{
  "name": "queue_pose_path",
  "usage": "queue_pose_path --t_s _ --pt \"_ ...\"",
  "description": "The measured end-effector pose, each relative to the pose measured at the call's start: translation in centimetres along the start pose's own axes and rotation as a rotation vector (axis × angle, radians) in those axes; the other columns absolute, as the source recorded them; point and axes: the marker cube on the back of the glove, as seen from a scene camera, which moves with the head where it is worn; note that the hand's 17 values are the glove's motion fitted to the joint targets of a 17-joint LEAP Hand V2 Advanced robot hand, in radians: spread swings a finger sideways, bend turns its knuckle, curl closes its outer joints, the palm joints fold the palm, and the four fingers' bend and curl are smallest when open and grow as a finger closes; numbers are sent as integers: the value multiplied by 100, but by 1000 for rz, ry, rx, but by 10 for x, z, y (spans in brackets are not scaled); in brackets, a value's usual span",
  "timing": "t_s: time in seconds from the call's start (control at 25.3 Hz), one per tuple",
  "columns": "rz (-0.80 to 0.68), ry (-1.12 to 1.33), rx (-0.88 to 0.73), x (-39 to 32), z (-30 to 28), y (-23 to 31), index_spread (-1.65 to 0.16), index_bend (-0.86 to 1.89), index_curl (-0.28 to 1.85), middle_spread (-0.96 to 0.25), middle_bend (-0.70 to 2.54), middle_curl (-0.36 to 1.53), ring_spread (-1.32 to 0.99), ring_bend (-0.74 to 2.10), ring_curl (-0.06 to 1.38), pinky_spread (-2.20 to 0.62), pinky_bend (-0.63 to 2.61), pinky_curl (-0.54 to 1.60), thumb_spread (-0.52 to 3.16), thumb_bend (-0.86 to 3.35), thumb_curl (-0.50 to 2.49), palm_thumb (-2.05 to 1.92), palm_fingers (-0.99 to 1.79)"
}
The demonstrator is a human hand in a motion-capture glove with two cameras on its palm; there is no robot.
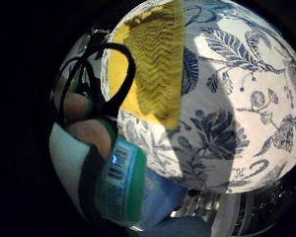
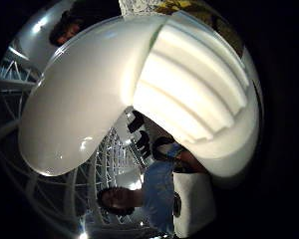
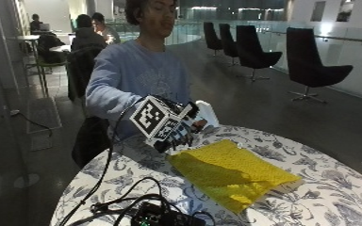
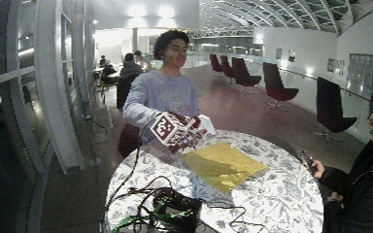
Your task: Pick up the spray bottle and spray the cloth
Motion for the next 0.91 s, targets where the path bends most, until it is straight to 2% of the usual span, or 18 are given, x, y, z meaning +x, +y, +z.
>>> queue_pose_path --t_s 0.91 --pt "50 32 -54 -7 35 -19 -18 14 38 -4 28 48 0 61 42 8 33 39 71 -3 68 87 117"
